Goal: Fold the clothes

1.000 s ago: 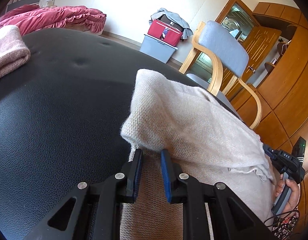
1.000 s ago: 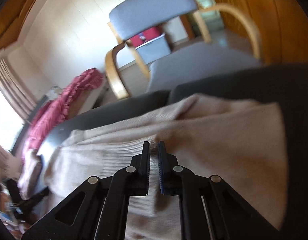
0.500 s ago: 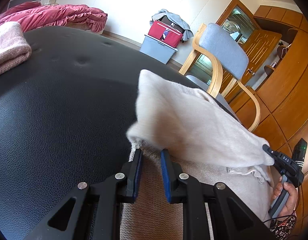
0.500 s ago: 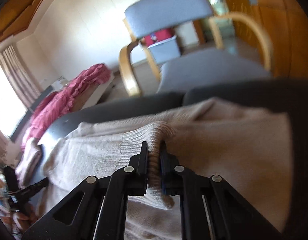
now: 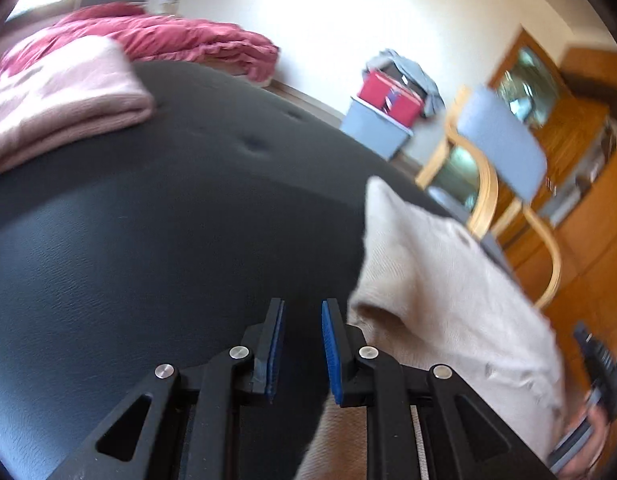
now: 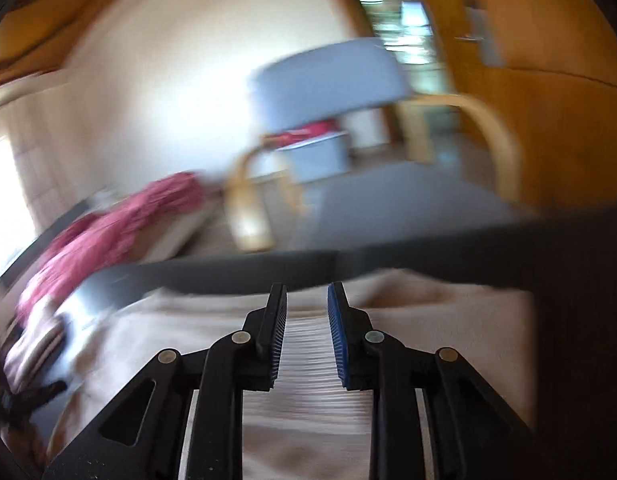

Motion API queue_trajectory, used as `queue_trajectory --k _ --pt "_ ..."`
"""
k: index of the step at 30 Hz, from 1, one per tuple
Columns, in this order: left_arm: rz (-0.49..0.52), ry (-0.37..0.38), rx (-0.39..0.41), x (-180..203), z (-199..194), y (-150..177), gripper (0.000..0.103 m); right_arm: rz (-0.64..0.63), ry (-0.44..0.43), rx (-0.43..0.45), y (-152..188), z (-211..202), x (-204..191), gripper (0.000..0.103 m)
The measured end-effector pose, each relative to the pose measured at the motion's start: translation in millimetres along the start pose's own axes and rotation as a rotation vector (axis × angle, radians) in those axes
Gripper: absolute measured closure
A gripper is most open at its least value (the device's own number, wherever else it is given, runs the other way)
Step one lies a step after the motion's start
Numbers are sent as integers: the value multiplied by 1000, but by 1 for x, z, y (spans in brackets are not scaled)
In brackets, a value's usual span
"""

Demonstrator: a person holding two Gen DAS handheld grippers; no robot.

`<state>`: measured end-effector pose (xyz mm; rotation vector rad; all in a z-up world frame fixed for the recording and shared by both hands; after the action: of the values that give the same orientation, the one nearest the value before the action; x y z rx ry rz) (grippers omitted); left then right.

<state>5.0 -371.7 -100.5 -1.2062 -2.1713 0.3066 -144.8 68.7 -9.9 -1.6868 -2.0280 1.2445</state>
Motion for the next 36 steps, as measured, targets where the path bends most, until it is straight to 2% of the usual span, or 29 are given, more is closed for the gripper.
queue_trajectory --k 2,5,7,9,11,12,14,16,17,19,21,25,29,30,35,36 --pt "29 1 42 11 -9 -8 85 -66 -82 -96 12 21 -24 80" --pt "142 56 47 53 -10 -20 84 -77 -109 -265 33 55 -32 80" --pt "249 69 37 86 -1 -25 84 -36 -140 -279 33 58 -25 83" --pt "363 -2 4 106 19 -24 84 5 -170 -292 33 60 -18 83" --pt "414 -135 -69 103 50 -17 84 19 -181 -295 33 61 -15 83" --pt "406 -176 -104 95 61 -15 84 17 -178 -294 35 60 -15 83" --pt "322 -107 -97 77 58 -19 83 10 -169 -295 36 59 -14 83" --pt "234 -150 -99 46 53 -28 82 10 -168 -296 41 59 -13 83" --pt "191 -179 -101 30 52 -32 88 12 -168 -297 41 59 -12 83" --pt "104 -132 -116 11 44 -39 88 13 -166 -296 37 63 -13 83" --pt "50 -120 -103 4 34 -43 88 4 -157 -285 36 60 -17 82" --pt "30 43 -52 38 22 -46 87 -47 -203 -200 30 44 -32 80" --pt "201 164 -54 113 32 -39 85 -93 -227 -218 33 49 -44 80" --pt "214 175 -59 120 37 -39 85 -84 -233 -230 34 51 -42 80" --pt "144 180 -77 105 63 -46 85 -15 -259 -268 38 58 -31 80" --pt "130 182 -81 102 68 -48 88 0 -265 -274 39 59 -29 80"
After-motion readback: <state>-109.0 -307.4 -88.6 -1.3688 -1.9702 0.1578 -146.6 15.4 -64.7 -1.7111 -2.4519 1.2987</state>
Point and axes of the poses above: each gripper's, at about its wrist camera, not at the fingertips, and z roughly the way its jaws point, x to its right, y to its underside, the point moved 7 cm from there along z, roughly the way its jaws point, and after that the axes turned 11 degrees about -x, right-handed, at the moved point
